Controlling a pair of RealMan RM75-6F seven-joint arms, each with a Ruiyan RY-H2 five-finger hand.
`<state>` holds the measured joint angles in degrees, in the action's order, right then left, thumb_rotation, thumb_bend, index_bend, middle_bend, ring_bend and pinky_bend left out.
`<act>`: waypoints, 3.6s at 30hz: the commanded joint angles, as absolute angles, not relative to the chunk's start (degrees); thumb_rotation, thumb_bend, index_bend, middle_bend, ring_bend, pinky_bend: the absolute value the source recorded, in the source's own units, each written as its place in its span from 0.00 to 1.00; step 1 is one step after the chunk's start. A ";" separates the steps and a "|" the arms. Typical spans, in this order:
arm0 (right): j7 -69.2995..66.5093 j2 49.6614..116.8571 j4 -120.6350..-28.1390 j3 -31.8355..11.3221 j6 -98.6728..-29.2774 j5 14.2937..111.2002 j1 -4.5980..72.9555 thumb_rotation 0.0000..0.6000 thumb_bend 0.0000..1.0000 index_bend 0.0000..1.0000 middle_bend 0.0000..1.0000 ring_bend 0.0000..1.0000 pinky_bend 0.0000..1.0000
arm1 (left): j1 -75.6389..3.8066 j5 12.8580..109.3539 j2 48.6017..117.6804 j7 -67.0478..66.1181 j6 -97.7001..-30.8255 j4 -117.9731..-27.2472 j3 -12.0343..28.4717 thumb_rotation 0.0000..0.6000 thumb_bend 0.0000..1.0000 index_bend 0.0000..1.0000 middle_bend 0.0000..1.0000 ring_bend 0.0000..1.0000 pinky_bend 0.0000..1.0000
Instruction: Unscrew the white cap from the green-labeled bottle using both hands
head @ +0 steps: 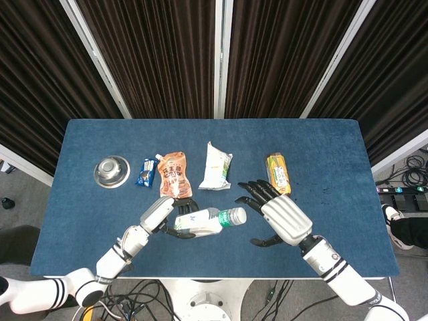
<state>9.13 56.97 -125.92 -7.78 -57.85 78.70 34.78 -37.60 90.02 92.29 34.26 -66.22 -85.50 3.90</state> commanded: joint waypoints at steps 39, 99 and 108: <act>7.71 57.68 -126.04 -8.05 -59.12 81.58 34.58 0.98 0.04 0.27 0.04 0.00 0.00 | -37.19 89.97 92.33 35.42 -67.00 -85.24 4.03 1.00 0.43 0.70 0.64 0.58 0.56; 9.84 58.95 -123.44 -10.98 -64.64 77.81 33.47 1.00 0.29 0.49 0.12 0.00 0.00 | -36.43 89.04 91.90 33.62 -66.84 -81.24 3.28 1.00 0.43 0.70 0.64 0.58 0.54; 10.80 57.49 -118.17 -9.93 -56.90 67.29 35.79 1.00 0.29 0.49 0.12 0.00 0.00 | -34.93 87.00 89.01 16.98 -64.29 -74.87 1.10 1.00 0.43 0.70 0.63 0.57 0.48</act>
